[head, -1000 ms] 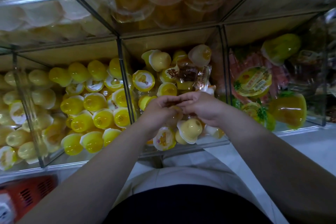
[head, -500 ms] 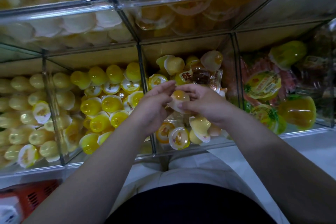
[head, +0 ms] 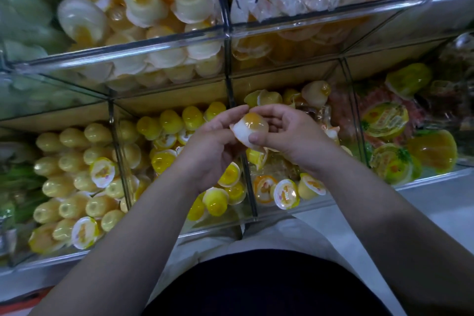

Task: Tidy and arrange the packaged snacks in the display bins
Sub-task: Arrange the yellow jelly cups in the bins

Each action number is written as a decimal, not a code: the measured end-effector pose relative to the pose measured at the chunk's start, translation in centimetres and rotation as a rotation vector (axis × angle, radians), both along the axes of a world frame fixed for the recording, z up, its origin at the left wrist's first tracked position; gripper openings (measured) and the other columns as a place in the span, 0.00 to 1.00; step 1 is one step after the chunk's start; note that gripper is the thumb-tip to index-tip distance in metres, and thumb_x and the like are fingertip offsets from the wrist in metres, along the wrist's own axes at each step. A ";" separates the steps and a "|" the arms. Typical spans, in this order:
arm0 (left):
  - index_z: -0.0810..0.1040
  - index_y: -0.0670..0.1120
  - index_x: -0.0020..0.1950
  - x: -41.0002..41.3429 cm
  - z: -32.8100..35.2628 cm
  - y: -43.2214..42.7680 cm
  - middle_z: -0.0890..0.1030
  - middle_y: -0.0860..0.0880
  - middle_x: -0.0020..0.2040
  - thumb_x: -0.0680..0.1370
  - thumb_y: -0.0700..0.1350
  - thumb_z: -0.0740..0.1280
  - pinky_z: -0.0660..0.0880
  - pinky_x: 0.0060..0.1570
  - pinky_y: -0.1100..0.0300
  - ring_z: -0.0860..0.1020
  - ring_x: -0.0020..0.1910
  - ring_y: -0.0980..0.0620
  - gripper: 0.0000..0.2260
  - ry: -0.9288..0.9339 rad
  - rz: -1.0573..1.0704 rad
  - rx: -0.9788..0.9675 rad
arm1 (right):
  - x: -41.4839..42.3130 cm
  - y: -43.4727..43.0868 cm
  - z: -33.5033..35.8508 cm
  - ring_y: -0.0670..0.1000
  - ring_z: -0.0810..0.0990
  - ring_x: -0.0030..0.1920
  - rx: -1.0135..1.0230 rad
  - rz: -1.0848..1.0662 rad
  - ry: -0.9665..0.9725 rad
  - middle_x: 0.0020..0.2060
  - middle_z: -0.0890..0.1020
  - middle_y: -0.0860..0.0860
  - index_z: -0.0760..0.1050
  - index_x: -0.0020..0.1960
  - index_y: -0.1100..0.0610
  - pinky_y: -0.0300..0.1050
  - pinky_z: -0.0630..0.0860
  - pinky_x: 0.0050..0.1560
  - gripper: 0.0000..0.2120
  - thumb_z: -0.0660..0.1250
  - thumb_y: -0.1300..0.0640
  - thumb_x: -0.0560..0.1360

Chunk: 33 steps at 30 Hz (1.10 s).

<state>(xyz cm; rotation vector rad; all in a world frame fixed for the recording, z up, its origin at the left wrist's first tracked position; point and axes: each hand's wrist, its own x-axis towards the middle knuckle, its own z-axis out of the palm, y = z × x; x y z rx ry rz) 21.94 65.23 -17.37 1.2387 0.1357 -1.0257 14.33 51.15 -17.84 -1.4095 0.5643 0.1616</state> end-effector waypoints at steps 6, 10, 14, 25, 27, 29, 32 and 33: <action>0.74 0.39 0.66 1.6 3.0 2.0 0.81 0.39 0.52 0.76 0.28 0.56 0.80 0.48 0.59 0.81 0.48 0.47 0.20 -0.022 0.000 -0.090 | 1.6 2.2 3.2 0.42 0.82 0.47 -0.037 -0.048 -0.142 0.48 0.83 0.50 0.77 0.54 0.52 0.37 0.78 0.47 0.18 0.75 0.65 0.67; 0.75 0.40 0.66 3.0 5.0 3.4 0.81 0.39 0.53 0.72 0.30 0.61 0.79 0.49 0.58 0.80 0.49 0.46 0.22 -0.068 -0.030 -0.132 | 2.6 3.5 5.4 0.42 0.82 0.46 -0.068 -0.054 -0.218 0.46 0.84 0.49 0.77 0.55 0.53 0.36 0.78 0.46 0.20 0.76 0.61 0.65; 0.76 0.41 0.65 4.6 6.4 4.8 0.81 0.40 0.54 0.71 0.30 0.62 0.78 0.53 0.57 0.80 0.52 0.46 0.23 -0.128 -0.073 -0.183 | 4.0 4.7 6.7 0.45 0.83 0.49 -0.104 -0.066 -0.262 0.48 0.85 0.49 0.78 0.57 0.54 0.39 0.78 0.49 0.24 0.79 0.58 0.63; 0.75 0.43 0.66 8.6 9.4 7.2 0.81 0.39 0.55 0.68 0.34 0.63 0.73 0.58 0.55 0.78 0.55 0.42 0.26 -0.227 -0.090 -0.233 | 8.7 7.6 9.9 0.45 0.82 0.47 -0.143 -0.117 -0.360 0.47 0.84 0.52 0.77 0.59 0.58 0.38 0.79 0.45 0.18 0.74 0.61 0.70; 0.75 0.44 0.65 9.1 9.5 7.4 0.81 0.41 0.55 0.69 0.36 0.63 0.74 0.56 0.57 0.79 0.56 0.44 0.23 -0.232 -0.083 -0.244 | 9.5 8.0 10.5 0.45 0.82 0.44 -0.127 -0.136 -0.376 0.45 0.84 0.52 0.76 0.58 0.59 0.39 0.80 0.44 0.17 0.72 0.59 0.70; 0.75 0.46 0.63 9.7 9.8 7.6 0.82 0.45 0.52 0.69 0.37 0.65 0.78 0.47 0.63 0.81 0.51 0.49 0.22 -0.242 -0.051 -0.253 | 10.2 8.3 10.9 0.43 0.81 0.41 -0.156 -0.140 -0.379 0.40 0.83 0.46 0.77 0.57 0.57 0.38 0.79 0.43 0.17 0.71 0.55 0.69; 0.75 0.46 0.61 10.8 10.3 8.0 0.81 0.46 0.48 0.73 0.36 0.67 0.78 0.42 0.64 0.81 0.46 0.51 0.17 -0.302 -0.014 -0.206 | 11.4 8.5 11.3 0.39 0.80 0.40 -0.243 -0.153 -0.376 0.38 0.82 0.43 0.77 0.54 0.52 0.35 0.76 0.41 0.12 0.71 0.51 0.71; 0.75 0.46 0.60 11.3 10.5 8.2 0.81 0.47 0.48 0.76 0.37 0.67 0.78 0.41 0.65 0.81 0.45 0.51 0.14 -0.336 -0.011 -0.166 | 11.9 8.6 11.4 0.40 0.80 0.41 -0.267 -0.162 -0.374 0.41 0.82 0.44 0.78 0.53 0.51 0.35 0.75 0.41 0.10 0.71 0.51 0.73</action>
